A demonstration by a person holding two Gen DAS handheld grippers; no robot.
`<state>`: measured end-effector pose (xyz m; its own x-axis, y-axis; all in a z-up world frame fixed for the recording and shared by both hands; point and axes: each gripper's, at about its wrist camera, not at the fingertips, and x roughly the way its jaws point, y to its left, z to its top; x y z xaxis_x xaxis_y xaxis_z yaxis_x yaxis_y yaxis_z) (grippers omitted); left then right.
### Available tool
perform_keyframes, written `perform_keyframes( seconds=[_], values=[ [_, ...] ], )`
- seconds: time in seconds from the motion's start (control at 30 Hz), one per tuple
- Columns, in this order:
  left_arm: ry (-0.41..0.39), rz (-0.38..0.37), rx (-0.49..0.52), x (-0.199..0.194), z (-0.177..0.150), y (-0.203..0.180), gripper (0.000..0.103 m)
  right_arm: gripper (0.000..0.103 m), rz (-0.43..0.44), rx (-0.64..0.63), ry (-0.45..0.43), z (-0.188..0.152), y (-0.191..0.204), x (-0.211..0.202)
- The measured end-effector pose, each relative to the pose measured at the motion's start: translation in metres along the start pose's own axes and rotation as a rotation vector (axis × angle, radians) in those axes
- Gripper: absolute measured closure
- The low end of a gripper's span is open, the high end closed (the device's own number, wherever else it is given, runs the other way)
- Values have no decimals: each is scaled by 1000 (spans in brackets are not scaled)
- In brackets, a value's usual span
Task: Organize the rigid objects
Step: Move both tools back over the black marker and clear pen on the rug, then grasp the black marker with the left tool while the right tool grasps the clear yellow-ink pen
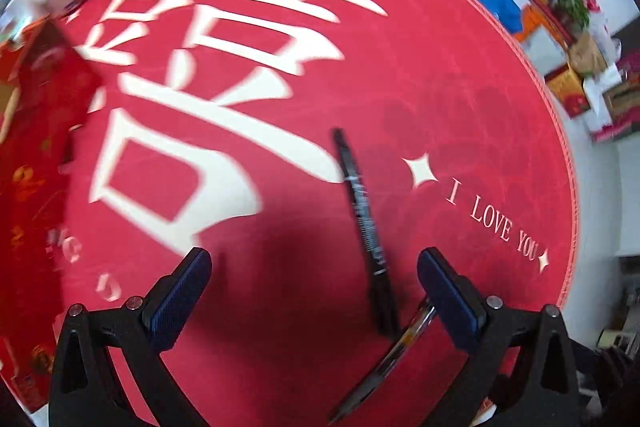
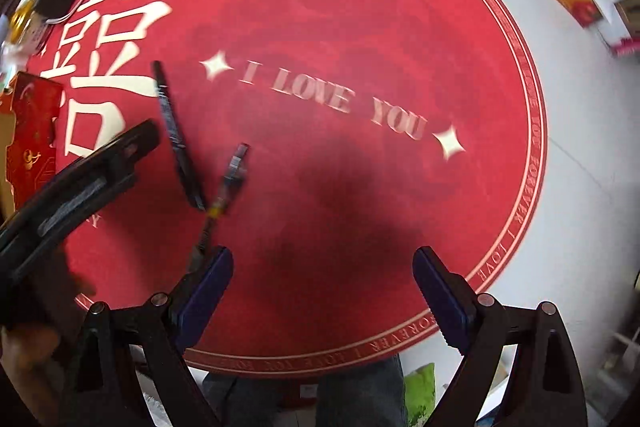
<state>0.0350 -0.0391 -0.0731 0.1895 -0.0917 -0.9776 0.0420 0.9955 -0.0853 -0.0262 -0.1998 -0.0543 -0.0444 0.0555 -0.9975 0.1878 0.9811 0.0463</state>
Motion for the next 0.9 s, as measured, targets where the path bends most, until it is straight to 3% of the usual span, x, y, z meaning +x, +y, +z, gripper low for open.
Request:
perform_keyframes(
  seconds=[0.17, 0.4, 0.6, 0.7, 0.77, 0.83, 0.9],
  values=[
    [14, 130, 15, 17, -4, 7, 0, 11, 61, 18, 9, -1, 0, 11],
    [0, 117, 40, 13, 3, 30, 0, 11, 137, 96, 2, 7, 33, 35],
    [6, 98, 118, 11, 9, 25, 0, 14, 105, 89, -47, 4, 61, 46],
    [-1, 91, 157, 11, 9, 17, 0, 31, 9, 32, -83, 0, 73, 42],
    [-1, 87, 170, 11, 10, 11, 0, 61, -21, -32, -114, -5, 77, 38],
    [-4, 85, 181, 11, 9, 3, 0, 79, -22, -110, -115, -6, 78, 36],
    [-13, 81, 194, 11, 9, -7, 0, 84, -28, -144, -104, -7, 65, 34]
  ],
)
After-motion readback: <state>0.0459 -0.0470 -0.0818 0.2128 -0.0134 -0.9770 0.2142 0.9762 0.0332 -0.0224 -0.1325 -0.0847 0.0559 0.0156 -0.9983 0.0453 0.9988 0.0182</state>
